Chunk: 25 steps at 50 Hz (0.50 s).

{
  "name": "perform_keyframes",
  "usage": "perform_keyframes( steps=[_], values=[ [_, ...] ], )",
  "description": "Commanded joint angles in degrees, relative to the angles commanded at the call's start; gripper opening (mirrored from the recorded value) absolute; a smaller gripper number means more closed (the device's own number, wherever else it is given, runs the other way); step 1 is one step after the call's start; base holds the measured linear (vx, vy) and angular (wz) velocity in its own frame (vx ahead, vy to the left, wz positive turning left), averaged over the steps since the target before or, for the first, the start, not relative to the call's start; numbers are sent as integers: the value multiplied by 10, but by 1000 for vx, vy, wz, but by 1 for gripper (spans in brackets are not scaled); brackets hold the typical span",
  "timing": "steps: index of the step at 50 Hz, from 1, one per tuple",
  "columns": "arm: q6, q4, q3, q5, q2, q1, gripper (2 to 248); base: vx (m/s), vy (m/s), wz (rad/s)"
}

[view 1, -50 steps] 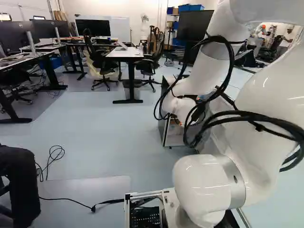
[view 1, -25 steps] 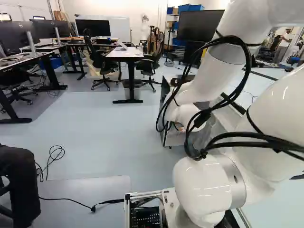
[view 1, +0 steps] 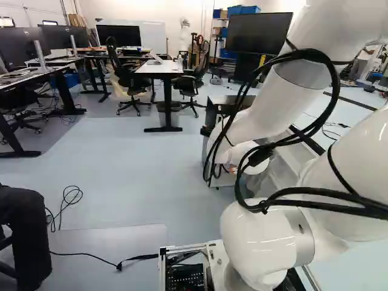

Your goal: Open the fridge door

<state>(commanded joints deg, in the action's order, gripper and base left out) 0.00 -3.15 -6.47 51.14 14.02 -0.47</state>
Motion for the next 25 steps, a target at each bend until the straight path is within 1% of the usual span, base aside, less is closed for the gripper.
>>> perform_keyframes(
  steps=[13, 25],
  values=[
    [0, 21, 10, -7, 13, 3, 247, 0, 0, 0],
    [0, 30, 14, -11, 19, 5, 247, 0, 0, 0]
  ],
)
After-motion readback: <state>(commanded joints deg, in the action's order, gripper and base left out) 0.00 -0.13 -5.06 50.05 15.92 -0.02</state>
